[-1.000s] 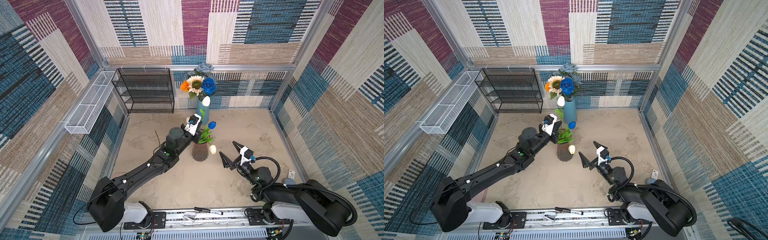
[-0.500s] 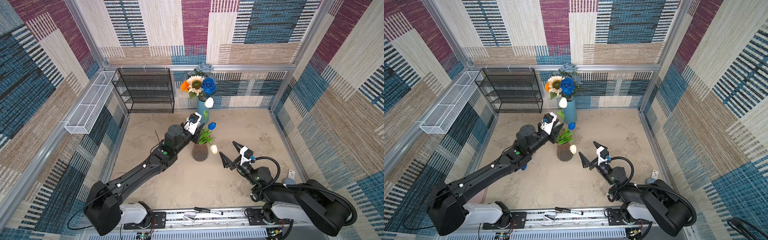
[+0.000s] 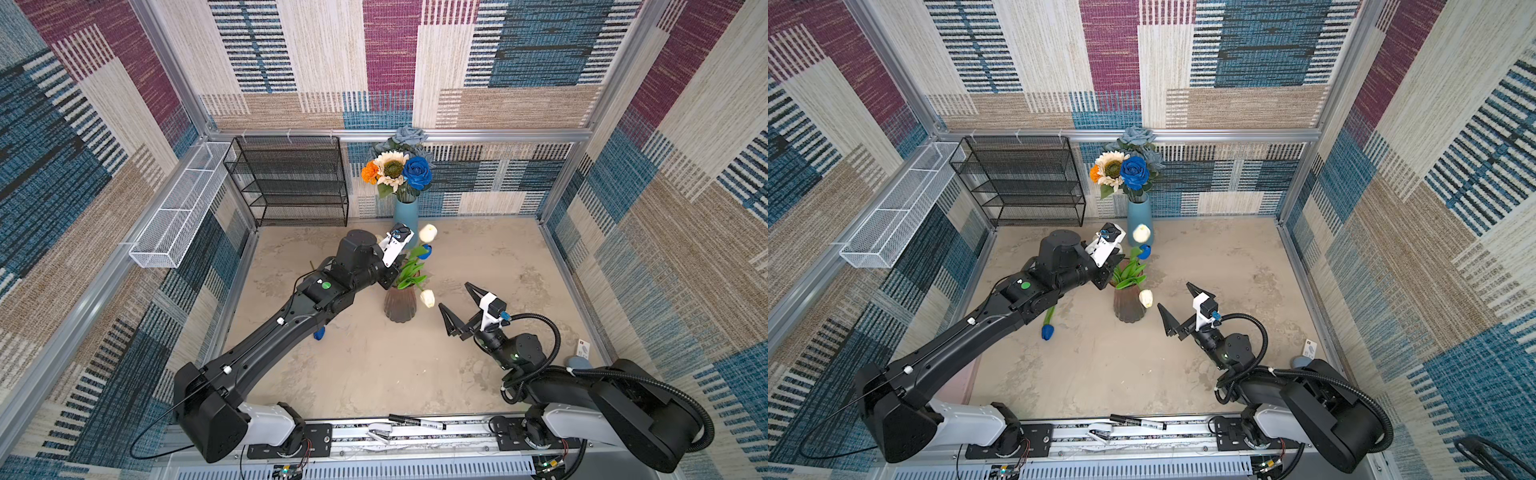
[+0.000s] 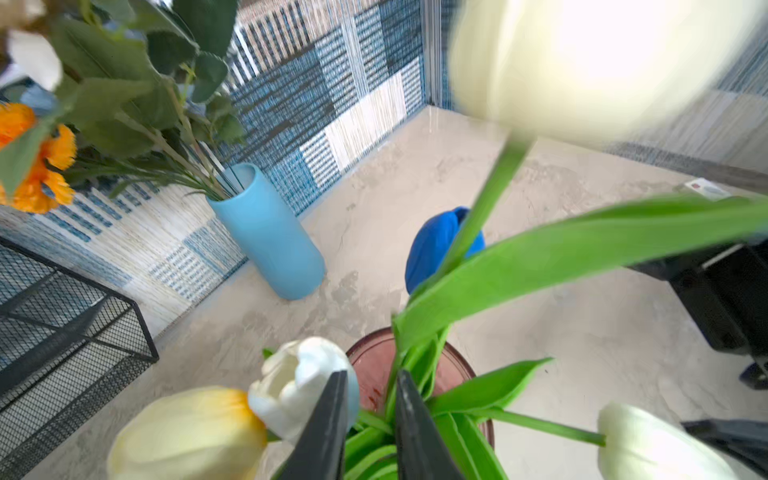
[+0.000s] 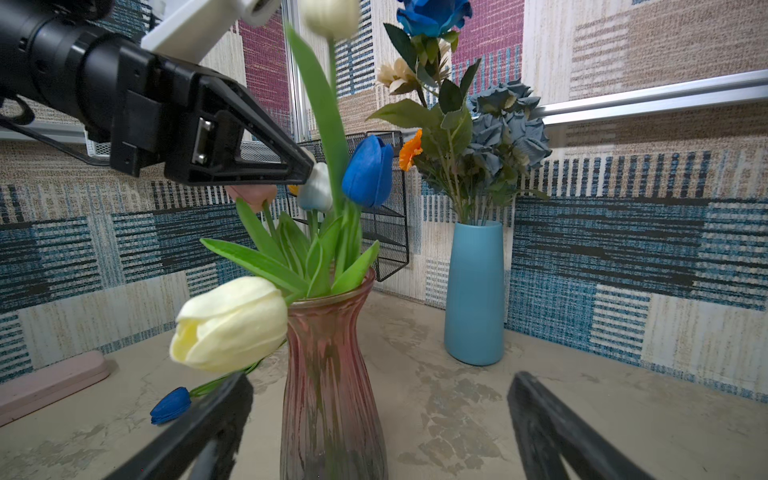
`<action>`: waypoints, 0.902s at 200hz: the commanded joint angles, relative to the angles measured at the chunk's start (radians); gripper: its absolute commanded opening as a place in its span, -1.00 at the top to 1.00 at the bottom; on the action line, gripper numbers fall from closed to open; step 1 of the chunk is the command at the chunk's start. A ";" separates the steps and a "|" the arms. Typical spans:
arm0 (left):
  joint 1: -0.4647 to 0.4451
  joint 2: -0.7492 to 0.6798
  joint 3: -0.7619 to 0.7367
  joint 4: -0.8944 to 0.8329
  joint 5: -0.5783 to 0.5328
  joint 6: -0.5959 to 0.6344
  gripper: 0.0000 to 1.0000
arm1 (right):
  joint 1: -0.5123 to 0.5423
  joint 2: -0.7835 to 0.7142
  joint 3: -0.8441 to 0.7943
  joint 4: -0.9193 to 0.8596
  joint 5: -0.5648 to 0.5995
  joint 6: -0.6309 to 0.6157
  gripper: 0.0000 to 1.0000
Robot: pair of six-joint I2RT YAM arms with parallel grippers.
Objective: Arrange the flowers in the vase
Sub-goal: 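Open the left gripper and draw it back from the vase, then move the left gripper down to the blue tulip lying on the table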
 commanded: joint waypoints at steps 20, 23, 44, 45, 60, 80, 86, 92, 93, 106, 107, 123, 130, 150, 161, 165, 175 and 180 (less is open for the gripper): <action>0.000 -0.004 0.060 -0.145 -0.039 0.066 0.50 | 0.001 0.004 0.005 0.042 -0.003 0.008 -0.99; 0.000 -0.013 0.057 -0.135 -0.038 0.066 0.50 | 0.001 0.003 0.005 0.042 -0.001 0.008 -0.99; 0.005 -0.085 0.029 -0.046 -0.043 0.043 0.39 | 0.000 0.002 0.005 0.041 0.004 0.005 -0.99; 0.005 -0.089 0.027 -0.042 -0.044 0.040 0.38 | 0.000 0.002 0.005 0.041 0.005 0.005 -0.99; 0.014 -0.146 0.007 0.019 -0.080 0.003 0.37 | 0.001 0.003 0.005 0.042 0.005 0.005 -0.99; 0.069 -0.218 -0.016 0.065 -0.209 -0.098 0.36 | 0.000 0.003 0.004 0.045 0.002 0.006 -0.99; 0.103 -0.237 -0.012 0.050 -0.250 -0.146 0.37 | 0.000 0.000 0.004 0.044 0.003 0.008 -0.99; 0.144 -0.250 -0.010 0.024 -0.298 -0.203 0.39 | 0.000 -0.002 0.003 0.045 0.002 0.009 -0.99; 0.151 -0.252 -0.010 0.017 -0.308 -0.214 0.39 | 0.000 -0.003 0.003 0.045 0.002 0.009 -0.99; 0.250 -0.259 0.002 -0.090 -0.439 -0.334 0.41 | 0.001 -0.003 0.002 0.045 0.001 0.011 -0.99; 0.259 -0.258 0.004 -0.101 -0.450 -0.344 0.41 | 0.000 -0.003 0.002 0.046 0.001 0.011 -0.99; 0.390 -0.201 0.047 -0.305 -0.516 -0.471 0.31 | 0.001 -0.004 0.002 0.046 0.002 0.011 -0.99; 0.443 -0.163 0.062 -0.389 -0.497 -0.505 0.28 | 0.000 -0.004 0.001 0.048 0.003 0.011 -0.99; 0.550 0.005 0.070 -0.537 -0.365 -0.553 0.19 | 0.000 -0.004 0.001 0.047 0.006 0.011 -0.99; 0.578 0.099 0.052 -0.564 -0.315 -0.559 0.17 | 0.001 -0.003 0.002 0.046 0.002 0.011 -0.99; 0.583 0.129 0.042 -0.566 -0.314 -0.562 0.16 | 0.000 -0.003 0.002 0.045 0.000 0.011 -0.99; 0.594 0.198 0.021 -0.559 -0.297 -0.566 0.16 | 0.001 -0.004 0.001 0.046 0.000 0.011 -0.99; 0.597 0.227 0.016 -0.545 -0.274 -0.561 0.16 | 0.000 -0.006 0.001 0.046 0.000 0.011 -0.99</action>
